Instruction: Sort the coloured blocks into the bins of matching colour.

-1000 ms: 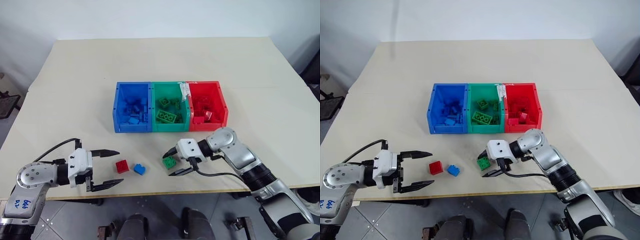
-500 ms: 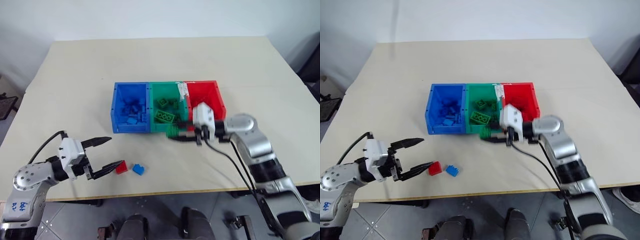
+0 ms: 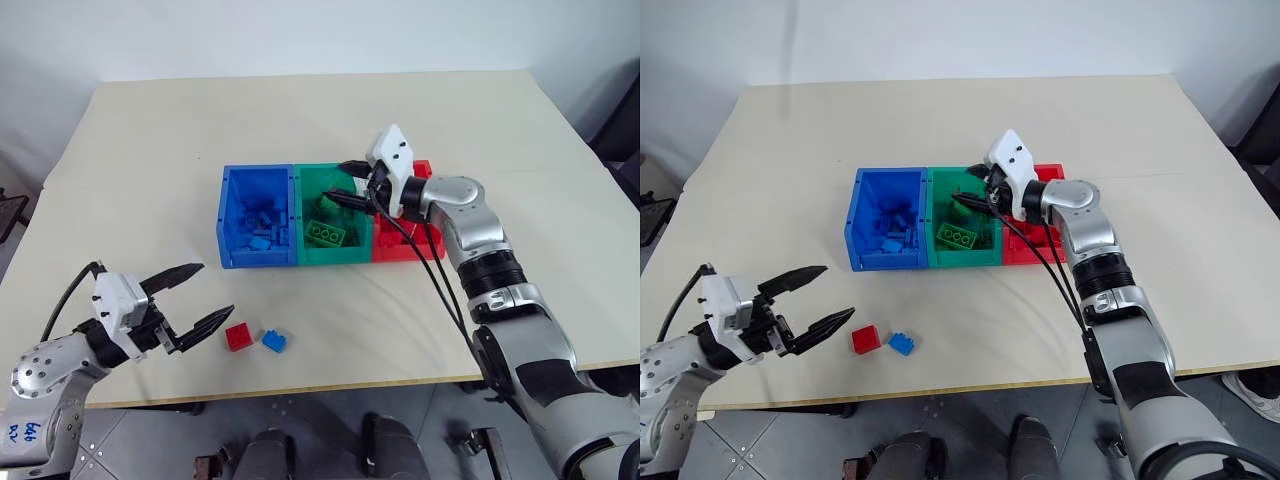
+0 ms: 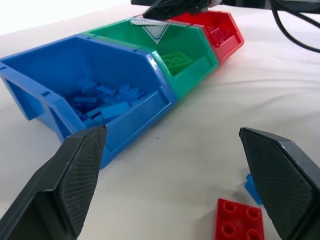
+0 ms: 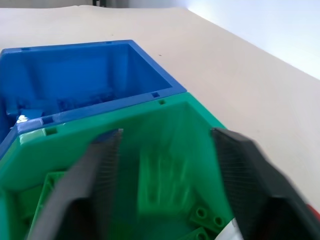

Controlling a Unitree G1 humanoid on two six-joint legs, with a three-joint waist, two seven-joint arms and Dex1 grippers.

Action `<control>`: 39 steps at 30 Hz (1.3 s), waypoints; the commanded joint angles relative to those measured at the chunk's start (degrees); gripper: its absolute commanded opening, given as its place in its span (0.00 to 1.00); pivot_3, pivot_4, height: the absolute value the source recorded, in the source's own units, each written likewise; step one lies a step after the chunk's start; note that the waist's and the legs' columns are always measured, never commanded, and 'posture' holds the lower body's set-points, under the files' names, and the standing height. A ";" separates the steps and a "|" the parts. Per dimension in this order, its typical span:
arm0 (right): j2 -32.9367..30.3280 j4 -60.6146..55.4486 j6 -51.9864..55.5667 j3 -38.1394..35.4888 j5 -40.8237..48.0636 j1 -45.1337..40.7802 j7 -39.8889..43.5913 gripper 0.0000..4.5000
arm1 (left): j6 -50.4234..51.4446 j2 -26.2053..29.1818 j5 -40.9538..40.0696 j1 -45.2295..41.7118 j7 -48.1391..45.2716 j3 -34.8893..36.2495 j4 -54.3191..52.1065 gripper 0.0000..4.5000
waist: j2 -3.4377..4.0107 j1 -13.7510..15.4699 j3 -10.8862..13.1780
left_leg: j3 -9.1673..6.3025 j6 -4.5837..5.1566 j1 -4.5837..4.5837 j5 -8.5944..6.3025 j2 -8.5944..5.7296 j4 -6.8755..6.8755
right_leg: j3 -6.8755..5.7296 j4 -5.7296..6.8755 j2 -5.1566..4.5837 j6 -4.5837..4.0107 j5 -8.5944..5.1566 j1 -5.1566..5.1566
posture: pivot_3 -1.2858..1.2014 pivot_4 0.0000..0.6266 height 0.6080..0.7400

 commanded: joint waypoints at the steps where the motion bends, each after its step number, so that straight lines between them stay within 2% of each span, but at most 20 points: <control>1: -2.60 -8.33 -4.01 -2.93 4.84 3.99 6.88 1.00 | 1.86 1.10 -2.31 0.93 -1.19 0.59 -1.73 1.00 | 0.00 0.17 0.00 | 0.00 0.00 0.00 0.00 0.00 0.00 | 0.00 -0.01 0.00 0.00 0.00 0.01 | 0.52 0.24 1.00; 5: -7.54 -21.93 -0.68 -5.19 12.03 15.08 14.78 1.00 | 1.21 1.52 -0.67 -0.87 -2.00 -0.35 0.77 1.00 | 0.00 0.52 0.00 | -0.03 0.00 -0.01 0.00 0.00 0.00 | -0.04 -0.05 0.00 0.01 0.00 0.04 | 0.52 0.24 1.00; 11: -14.30 -38.40 4.83 -10.05 17.52 32.20 13.96 1.00 | -1.92 2.73 0.82 -4.87 -3.58 0.73 5.57 1.00 | 0.00 0.51 0.00 | 0.04 0.00 0.01 0.00 0.03 0.07 | -0.01 -0.02 0.01 0.00 0.00 0.05 | 0.52 0.24 1.00; 13: -16.67 -42.48 2.38 -12.11 19.83 38.11 17.59 1.00 | -2.64 3.65 1.01 -5.33 -4.83 1.34 7.43 1.00 | 0.01 0.59 0.01 | 0.04 -0.01 0.01 -0.02 0.03 0.04 | -0.01 -0.04 0.01 0.00 0.00 0.06 | 0.52 0.24 1.00; 17: -22.03 -50.60 1.27 -14.61 20.15 51.12 19.83 1.00 | -8.58 10.10 6.09 -6.20 -13.12 -0.67 16.54 1.00 | 0.00 0.65 0.01 | 0.12 0.05 0.04 -0.06 0.00 0.00 | 0.01 -0.10 0.00 0.00 0.00 0.06 | 0.52 0.24 1.00; 22: -24.15 -48.26 0.06 -14.52 18.06 51.17 18.63 1.00 | -12.52 13.43 11.07 -10.22 -17.01 -7.87 15.20 1.00 | 0.00 0.54 0.01 | 0.32 0.10 0.08 -0.08 -0.01 0.13 | 0.18 -0.20 -0.01 -0.01 0.00 0.11 | 0.52 0.24 1.00; 26: -24.99 -49.14 0.37 -13.66 17.87 52.02 18.97 1.00 | -4.98 14.33 12.39 -14.10 -17.26 -17.46 4.28 1.00 | 0.00 1.40 0.01 | 0.23 0.10 0.07 -0.12 0.01 0.11 | 0.13 -0.11 -0.01 0.00 0.00 0.07 | 0.52 0.24 1.00; 30: -25.12 -49.33 0.38 -13.39 17.50 52.13 18.45 1.00 | -1.37 14.36 18.26 -18.69 -15.79 -25.03 1.15 1.00 | 0.00 2.06 0.01 | 0.24 0.10 0.06 -0.14 0.01 0.10 | 0.08 -0.11 0.00 0.00 0.01 0.06 | 0.52 0.24 1.00; 32: -25.15 -49.80 0.23 -13.04 16.91 52.42 18.02 1.00 | 5.90 14.45 26.37 -24.04 -13.51 -32.01 0.14 1.00 | 0.00 2.45 0.01 | 0.26 0.10 0.04 -0.14 0.00 0.15 | 0.09 -0.14 0.00 0.00 0.01 0.09 | 0.52 0.24 1.00; 35: -25.23 -51.52 1.38 -12.70 16.83 53.23 16.88 1.00 | 15.48 12.00 26.42 -30.12 -13.00 -36.63 -1.62 1.00 | 0.00 3.05 0.01 | 0.32 0.15 0.03 -0.11 -0.03 0.23 | 0.15 -0.16 0.01 0.00 0.00 0.12 | 0.52 0.24 1.00; 39: -25.92 -52.61 1.38 -12.14 16.17 54.83 16.85 1.00 | 13.99 12.28 31.13 -31.35 -13.39 -41.11 0.48 1.00 | 0.00 3.22 0.01 | 0.31 0.15 0.04 -0.11 -0.02 0.20 | 0.15 -0.14 0.01 0.00 0.00 0.10 | 0.52 0.24 1.00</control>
